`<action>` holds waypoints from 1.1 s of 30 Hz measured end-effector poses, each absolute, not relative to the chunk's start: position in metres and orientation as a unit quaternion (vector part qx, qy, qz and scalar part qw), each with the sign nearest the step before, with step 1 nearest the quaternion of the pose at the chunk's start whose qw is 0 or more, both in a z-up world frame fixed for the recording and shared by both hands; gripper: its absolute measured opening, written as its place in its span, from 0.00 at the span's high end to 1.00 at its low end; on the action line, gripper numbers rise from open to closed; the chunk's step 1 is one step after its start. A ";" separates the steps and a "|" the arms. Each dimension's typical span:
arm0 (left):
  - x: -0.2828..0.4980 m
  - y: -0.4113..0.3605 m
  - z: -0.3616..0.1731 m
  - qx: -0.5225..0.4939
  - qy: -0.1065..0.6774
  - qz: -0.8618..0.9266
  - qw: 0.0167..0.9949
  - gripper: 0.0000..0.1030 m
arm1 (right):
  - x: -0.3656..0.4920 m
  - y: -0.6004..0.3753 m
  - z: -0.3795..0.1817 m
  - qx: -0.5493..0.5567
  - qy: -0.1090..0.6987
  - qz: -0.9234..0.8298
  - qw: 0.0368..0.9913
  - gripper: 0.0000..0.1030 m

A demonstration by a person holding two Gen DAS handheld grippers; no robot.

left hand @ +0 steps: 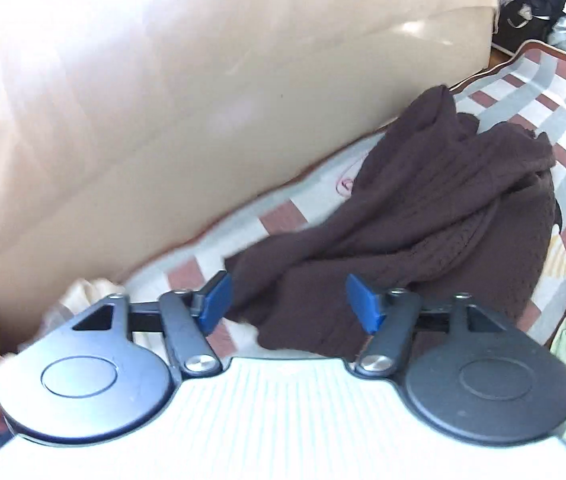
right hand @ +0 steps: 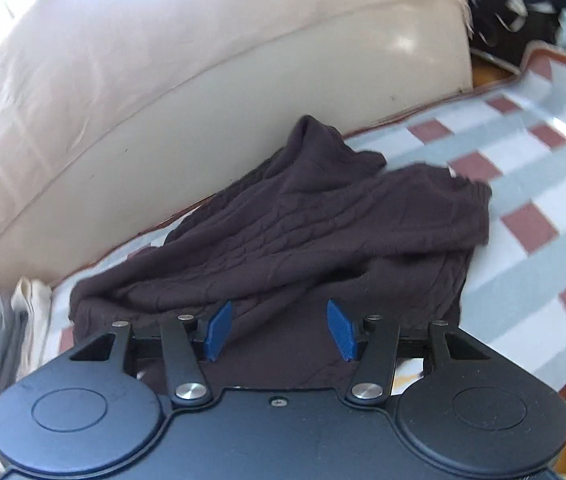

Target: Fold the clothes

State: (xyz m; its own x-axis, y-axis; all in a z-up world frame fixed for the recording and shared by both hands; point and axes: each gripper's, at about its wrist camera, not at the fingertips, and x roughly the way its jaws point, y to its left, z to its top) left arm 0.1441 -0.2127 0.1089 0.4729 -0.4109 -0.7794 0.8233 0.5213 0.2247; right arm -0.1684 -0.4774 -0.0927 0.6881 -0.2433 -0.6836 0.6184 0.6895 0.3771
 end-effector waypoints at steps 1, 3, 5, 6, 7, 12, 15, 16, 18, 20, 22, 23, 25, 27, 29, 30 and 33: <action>0.140 -0.213 0.116 0.314 0.333 -0.384 0.802 0.34 | -0.169 -0.480 -0.093 0.299 0.310 -0.244 0.869 0.43; 0.131 -0.214 0.125 0.340 0.315 -0.382 0.800 0.33 | -0.170 -0.492 -0.094 0.289 0.321 -0.247 0.867 0.43; 0.122 -0.214 0.120 0.361 0.296 -0.386 0.796 0.30 | -0.170 -0.505 -0.096 0.278 0.332 -0.258 0.864 0.43; 0.118 -0.214 0.117 0.370 0.289 -0.387 0.794 0.29 | -0.170 -0.513 -0.097 0.273 0.335 -0.265 0.862 0.43; 0.117 -0.216 0.105 0.372 0.294 -0.383 0.793 0.29 | -0.170 -0.520 -0.098 0.269 0.340 -0.271 0.859 0.43; 0.116 -0.228 0.039 0.336 0.338 -0.394 0.786 0.29 | -0.161 -0.539 -0.108 0.233 0.368 -0.284 0.854 0.43; 0.121 -0.248 -0.003 0.315 0.333 -0.416 0.785 0.30 | -0.153 -0.542 -0.119 0.231 0.384 -0.281 0.849 0.43; 0.122 -0.255 -0.013 0.307 0.335 -0.424 0.783 0.30 | -0.152 -0.543 -0.123 0.245 0.382 -0.280 0.846 0.43; 0.121 -0.268 -0.033 0.294 0.343 -0.450 0.771 0.30 | -0.150 -0.545 -0.132 0.277 0.373 -0.277 0.841 0.43; 0.118 -0.279 -0.051 0.282 0.344 -0.473 0.761 0.30 | -0.149 -0.546 -0.139 0.311 0.358 -0.274 0.837 0.43; 0.112 -0.285 -0.072 0.291 0.325 -0.488 0.756 0.30 | -0.149 -0.549 -0.145 0.344 0.341 -0.275 0.830 0.43; 0.110 -0.284 -0.080 0.290 0.315 -0.489 0.760 0.30 | -0.148 -0.552 -0.147 0.360 0.333 -0.278 0.826 0.43; 0.113 -0.279 -0.096 0.276 0.309 -0.486 0.770 0.30 | -0.145 -0.564 -0.149 0.396 0.319 -0.276 0.816 0.43; 0.118 -0.275 -0.108 0.264 0.309 -0.480 0.777 0.30 | -0.134 -0.573 -0.145 0.425 0.321 -0.239 0.812 0.43; 0.123 -0.272 -0.108 0.267 0.295 -0.470 0.788 0.31 | -0.115 -0.577 -0.138 0.454 0.326 -0.187 0.808 0.43; 0.126 -0.271 -0.108 0.269 0.287 -0.464 0.793 0.31 | -0.105 -0.576 -0.133 0.459 0.331 -0.178 0.805 0.43; 0.135 -0.273 -0.110 0.261 0.309 -0.465 0.787 0.30 | -0.082 -0.579 -0.121 0.468 0.335 -0.173 0.799 0.43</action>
State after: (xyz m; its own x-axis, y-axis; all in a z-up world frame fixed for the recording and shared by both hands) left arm 0.1350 -0.2726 -0.1099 0.3764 -0.5712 -0.7294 0.8939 0.4309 0.1238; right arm -0.0821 -0.5792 -0.1206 0.7156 0.0382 -0.6975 0.5897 0.5021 0.6326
